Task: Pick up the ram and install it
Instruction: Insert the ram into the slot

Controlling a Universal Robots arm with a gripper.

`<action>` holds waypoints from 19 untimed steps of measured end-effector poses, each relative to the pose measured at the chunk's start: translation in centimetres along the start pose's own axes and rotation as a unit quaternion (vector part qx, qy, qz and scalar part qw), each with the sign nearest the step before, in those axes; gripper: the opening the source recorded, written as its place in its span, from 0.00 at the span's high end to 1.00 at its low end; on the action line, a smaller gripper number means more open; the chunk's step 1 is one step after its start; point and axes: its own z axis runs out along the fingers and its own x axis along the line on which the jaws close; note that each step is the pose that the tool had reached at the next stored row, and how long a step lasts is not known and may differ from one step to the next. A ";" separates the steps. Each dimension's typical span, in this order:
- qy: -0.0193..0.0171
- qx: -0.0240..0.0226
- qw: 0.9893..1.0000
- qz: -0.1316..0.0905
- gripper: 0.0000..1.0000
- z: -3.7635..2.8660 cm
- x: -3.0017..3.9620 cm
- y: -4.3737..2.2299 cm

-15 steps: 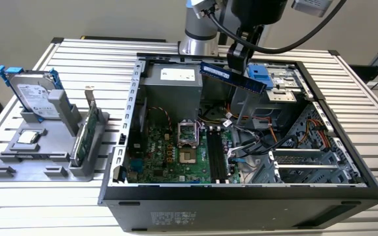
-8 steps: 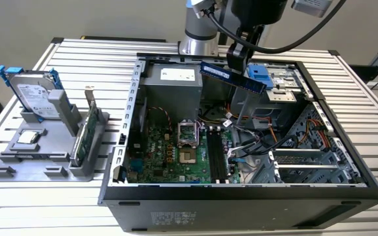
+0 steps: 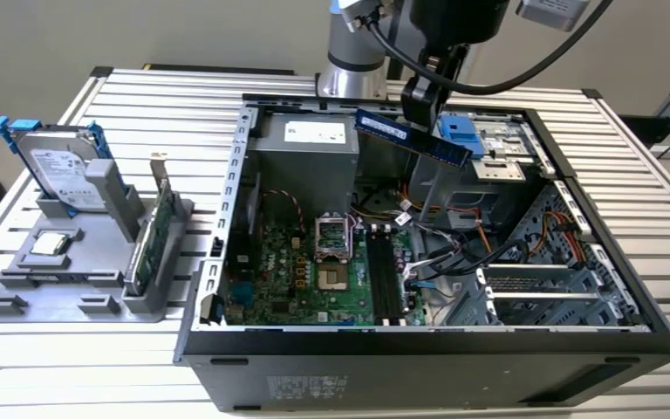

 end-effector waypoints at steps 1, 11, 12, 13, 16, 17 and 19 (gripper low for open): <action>0.000 0.000 1.000 0.001 1.00 0.00 0.00 0.00; 0.000 0.000 1.000 0.007 1.00 0.00 0.00 0.00; 0.000 0.000 1.000 0.008 1.00 0.00 0.00 0.00; 0.000 0.000 1.000 0.008 1.00 0.00 0.00 0.00; 0.000 0.000 1.000 0.010 1.00 0.00 0.00 0.00; 0.000 0.000 1.000 0.011 1.00 0.00 0.00 0.00; 0.000 0.000 1.000 0.012 1.00 0.00 0.00 0.00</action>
